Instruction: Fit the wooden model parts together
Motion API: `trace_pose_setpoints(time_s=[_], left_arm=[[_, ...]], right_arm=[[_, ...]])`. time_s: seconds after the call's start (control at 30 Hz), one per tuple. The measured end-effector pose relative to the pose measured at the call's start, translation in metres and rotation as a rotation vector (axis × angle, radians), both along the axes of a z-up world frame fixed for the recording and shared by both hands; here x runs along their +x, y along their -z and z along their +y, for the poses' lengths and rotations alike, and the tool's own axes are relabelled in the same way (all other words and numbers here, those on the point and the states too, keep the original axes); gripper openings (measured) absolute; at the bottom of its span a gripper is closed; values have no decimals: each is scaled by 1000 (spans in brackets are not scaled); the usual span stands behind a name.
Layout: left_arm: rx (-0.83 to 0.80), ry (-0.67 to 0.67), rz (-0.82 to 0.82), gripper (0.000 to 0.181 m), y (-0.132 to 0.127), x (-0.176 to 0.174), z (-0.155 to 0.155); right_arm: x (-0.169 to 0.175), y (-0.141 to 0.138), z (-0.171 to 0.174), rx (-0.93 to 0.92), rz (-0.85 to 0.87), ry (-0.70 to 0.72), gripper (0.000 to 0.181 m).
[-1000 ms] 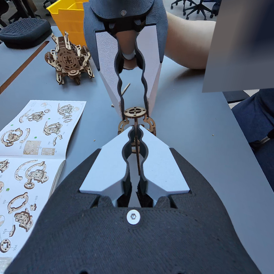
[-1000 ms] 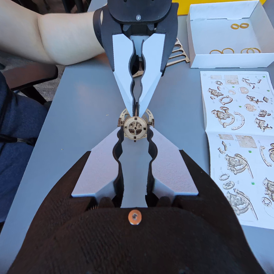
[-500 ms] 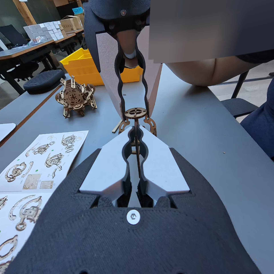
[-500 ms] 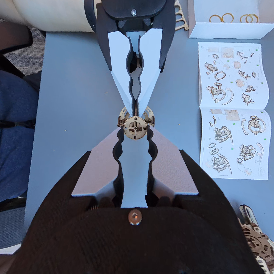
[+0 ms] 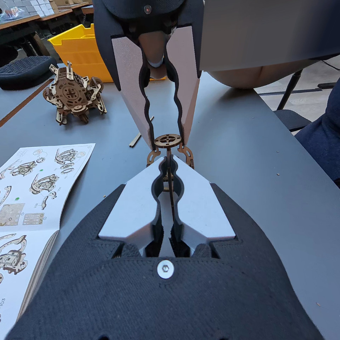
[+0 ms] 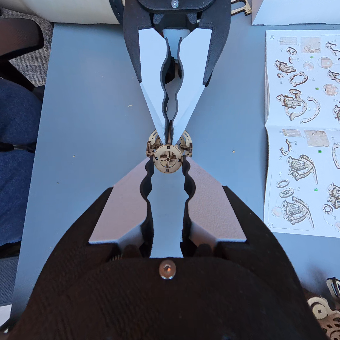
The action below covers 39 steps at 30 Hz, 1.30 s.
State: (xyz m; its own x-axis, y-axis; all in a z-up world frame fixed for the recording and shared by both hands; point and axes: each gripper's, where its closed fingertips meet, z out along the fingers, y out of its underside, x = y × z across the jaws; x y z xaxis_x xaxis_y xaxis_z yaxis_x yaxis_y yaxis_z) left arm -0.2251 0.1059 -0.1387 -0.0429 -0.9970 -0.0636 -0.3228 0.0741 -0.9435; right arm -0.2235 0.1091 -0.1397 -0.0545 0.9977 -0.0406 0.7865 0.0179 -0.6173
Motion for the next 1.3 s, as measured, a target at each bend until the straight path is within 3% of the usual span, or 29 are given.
trace_pose_setpoints(time_s=[1.3], left_arm=[[15, -15, 68, 2, 10, -4, 2]], right_arm=[[-4, 3, -2, -8, 50, -43, 29]])
